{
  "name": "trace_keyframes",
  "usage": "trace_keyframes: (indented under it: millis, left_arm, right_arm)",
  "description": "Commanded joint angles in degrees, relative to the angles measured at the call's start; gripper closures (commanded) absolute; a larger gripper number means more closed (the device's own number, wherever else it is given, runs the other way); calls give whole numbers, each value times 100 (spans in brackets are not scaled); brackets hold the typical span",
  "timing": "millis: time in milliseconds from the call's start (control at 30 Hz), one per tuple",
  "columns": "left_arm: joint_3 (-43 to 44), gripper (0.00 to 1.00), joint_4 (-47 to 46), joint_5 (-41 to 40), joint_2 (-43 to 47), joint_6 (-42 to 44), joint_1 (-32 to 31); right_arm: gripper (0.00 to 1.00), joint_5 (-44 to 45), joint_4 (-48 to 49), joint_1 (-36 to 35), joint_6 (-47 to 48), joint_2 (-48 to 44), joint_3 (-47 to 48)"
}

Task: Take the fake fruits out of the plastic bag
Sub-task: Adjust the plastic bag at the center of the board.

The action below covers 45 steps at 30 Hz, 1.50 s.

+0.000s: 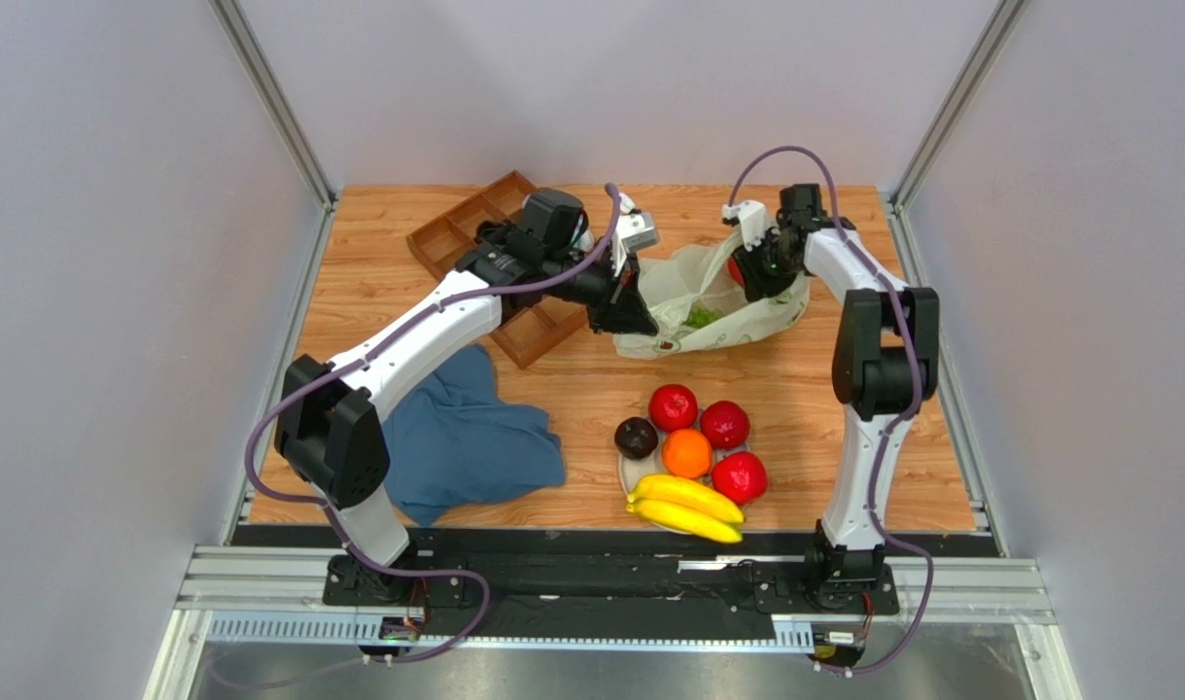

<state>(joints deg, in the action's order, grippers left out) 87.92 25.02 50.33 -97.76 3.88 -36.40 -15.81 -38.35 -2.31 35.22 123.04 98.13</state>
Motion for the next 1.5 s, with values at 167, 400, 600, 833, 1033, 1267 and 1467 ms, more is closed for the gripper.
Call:
trace_keyframes:
  millis: [167, 400, 600, 833, 1033, 1267, 1467]
  left_arm:
    - [252, 100, -225, -119, -77, 122, -42]
    - [-108, 100, -331, 47, 309, -151, -51]
    - [128, 100, 521, -249, 511, 543, -25]
    - [314, 100, 795, -401, 459, 552, 46]
    - [305, 100, 426, -462, 555, 142, -25]
    - [-168, 100, 196, -479, 1178, -72, -95]
    - [-591, 100, 1101, -856, 1724, 1246, -86]
  right_arm:
    - [68, -2444, -1719, 37, 231, -3757, -1944]
    - [22, -1987, -1142, 37, -489, -4272, -3291]
    - [0, -3239, -1682, 378, -999, -3465, -1906]
    - [9, -5203, -4075, 740, -937, -2435, 645]
    - [42, -3546, -2415, 478, -2240, -2776, 84]
    - [68, -1312, -1950, -209, -1984, -2077, -215]
    - [65, -486, -1097, -235, -1509, -1388, -109]
